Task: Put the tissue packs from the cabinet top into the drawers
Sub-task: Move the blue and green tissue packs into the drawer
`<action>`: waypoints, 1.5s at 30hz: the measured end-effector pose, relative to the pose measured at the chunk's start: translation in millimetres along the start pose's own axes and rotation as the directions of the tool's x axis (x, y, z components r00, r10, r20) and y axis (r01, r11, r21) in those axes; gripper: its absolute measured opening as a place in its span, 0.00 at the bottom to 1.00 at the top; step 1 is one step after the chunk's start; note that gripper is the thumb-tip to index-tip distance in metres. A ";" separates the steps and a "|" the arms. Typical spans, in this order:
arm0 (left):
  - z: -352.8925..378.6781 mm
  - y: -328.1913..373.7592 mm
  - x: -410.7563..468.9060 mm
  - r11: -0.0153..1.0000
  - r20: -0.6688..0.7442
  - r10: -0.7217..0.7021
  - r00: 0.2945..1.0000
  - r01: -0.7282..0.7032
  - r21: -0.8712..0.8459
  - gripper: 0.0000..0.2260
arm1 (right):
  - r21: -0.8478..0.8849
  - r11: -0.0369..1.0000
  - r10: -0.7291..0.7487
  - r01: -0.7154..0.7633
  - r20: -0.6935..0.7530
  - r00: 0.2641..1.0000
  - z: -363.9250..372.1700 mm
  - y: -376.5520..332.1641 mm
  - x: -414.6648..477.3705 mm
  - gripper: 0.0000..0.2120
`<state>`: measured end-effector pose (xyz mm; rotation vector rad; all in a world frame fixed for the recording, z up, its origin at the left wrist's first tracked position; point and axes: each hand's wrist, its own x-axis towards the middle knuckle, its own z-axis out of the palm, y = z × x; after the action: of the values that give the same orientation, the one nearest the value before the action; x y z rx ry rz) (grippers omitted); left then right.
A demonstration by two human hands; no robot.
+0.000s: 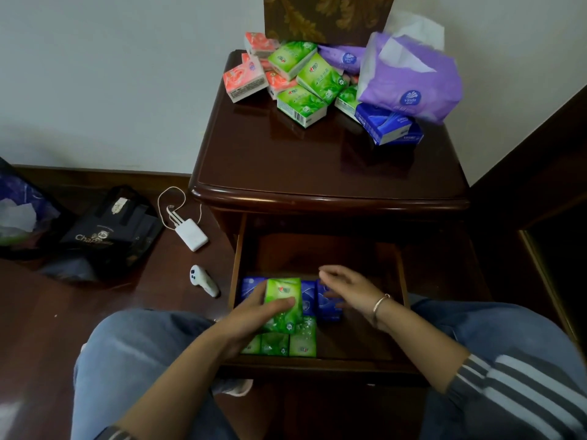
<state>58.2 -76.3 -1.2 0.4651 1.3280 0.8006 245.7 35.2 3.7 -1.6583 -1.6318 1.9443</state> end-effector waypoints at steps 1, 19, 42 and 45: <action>8.4 1.0 -1.4 0.999 0.054 -0.010 0.998 0.008 0.048 0.27 | 0.008 1.000 0.015 -0.016 0.094 0.995 -0.2 -6.2 -10.7 0.10; 56.7 0.7 81.5 0.322 -0.016 0.339 0.941 -0.100 0.941 0.25 | -0.115 0.969 0.211 -0.217 -0.062 0.975 -60.6 68.9 -17.6 0.20; 54.8 -2.7 150.8 0.032 0.105 0.174 0.979 -0.113 0.993 0.47 | 0.055 0.967 0.252 -0.250 -0.021 0.968 -24.1 108.2 20.2 0.23; 41.0 4.5 156.3 0.179 0.061 0.101 0.993 -0.079 0.981 0.36 | 0.024 0.992 0.126 -0.125 -0.055 0.990 -10.6 106.6 20.6 0.18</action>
<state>102.8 48.1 -94.3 1.6199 1.7395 -0.1587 300.6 11.0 -87.4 -1.8321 -1.5172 1.9431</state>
